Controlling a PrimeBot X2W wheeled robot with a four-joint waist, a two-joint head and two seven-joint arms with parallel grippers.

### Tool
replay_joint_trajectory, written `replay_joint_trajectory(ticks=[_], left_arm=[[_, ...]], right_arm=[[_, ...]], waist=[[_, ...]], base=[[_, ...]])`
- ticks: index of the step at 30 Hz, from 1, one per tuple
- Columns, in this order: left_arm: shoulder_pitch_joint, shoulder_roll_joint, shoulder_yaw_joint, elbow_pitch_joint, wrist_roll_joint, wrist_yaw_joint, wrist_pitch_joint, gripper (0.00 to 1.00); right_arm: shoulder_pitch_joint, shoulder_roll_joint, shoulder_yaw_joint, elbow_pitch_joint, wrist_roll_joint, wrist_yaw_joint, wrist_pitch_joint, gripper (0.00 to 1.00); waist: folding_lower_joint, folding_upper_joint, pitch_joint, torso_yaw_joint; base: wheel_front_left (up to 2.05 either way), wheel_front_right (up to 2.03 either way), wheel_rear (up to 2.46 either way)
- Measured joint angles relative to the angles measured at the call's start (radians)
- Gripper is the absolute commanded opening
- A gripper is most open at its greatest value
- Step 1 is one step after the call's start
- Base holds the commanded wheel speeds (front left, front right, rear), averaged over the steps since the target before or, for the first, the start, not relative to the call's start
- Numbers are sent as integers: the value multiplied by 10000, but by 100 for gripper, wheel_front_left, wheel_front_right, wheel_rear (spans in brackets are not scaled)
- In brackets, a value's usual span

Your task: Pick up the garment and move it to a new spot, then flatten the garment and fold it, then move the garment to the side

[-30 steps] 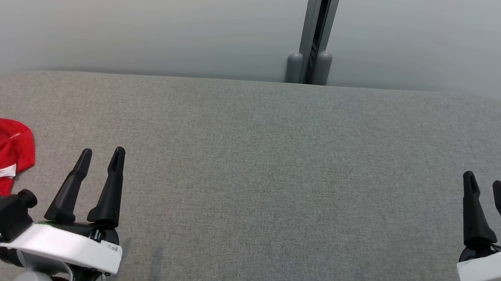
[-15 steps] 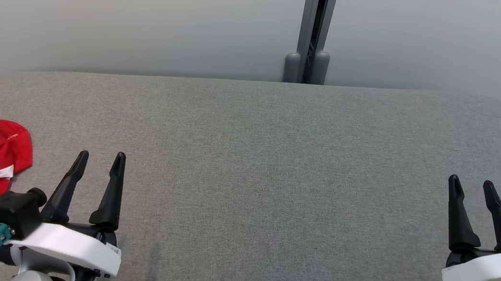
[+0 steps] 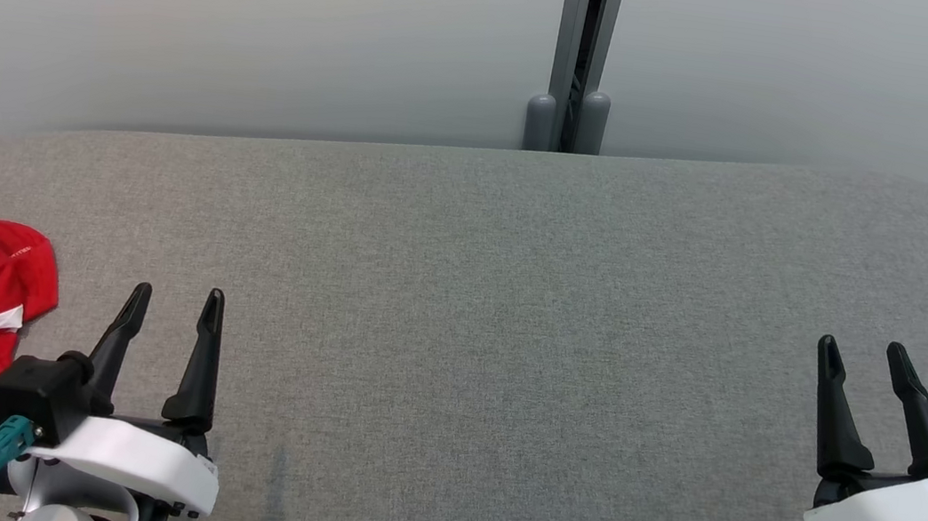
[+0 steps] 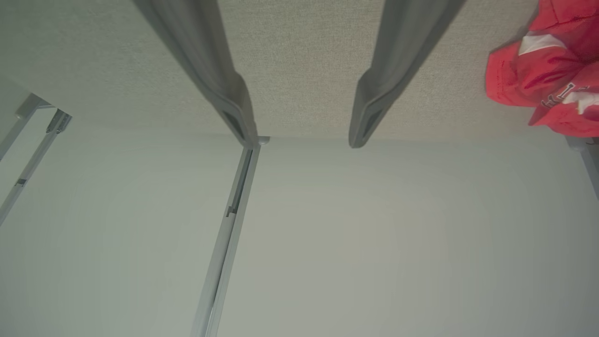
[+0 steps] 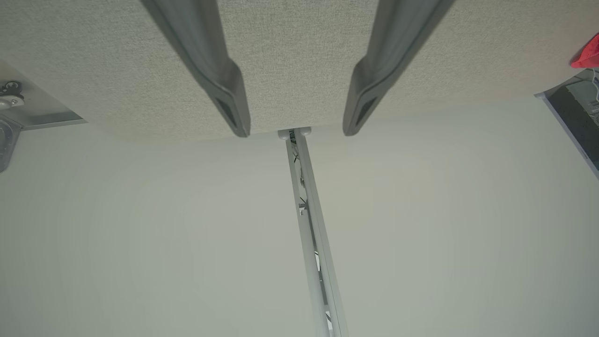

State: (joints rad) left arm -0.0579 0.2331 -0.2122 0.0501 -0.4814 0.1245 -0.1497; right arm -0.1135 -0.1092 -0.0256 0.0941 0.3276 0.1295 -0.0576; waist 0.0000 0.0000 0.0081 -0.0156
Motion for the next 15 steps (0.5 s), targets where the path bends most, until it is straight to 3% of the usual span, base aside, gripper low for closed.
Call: replay_joint_trajectory(ticks=[15], left_arm=[[-50,98,-100,222,610,88,194,100]], right_arm=[[6,-2,203,274,-794,2,-456,100]], waist=[[0,0,70,23]], base=[[0,0,0]])
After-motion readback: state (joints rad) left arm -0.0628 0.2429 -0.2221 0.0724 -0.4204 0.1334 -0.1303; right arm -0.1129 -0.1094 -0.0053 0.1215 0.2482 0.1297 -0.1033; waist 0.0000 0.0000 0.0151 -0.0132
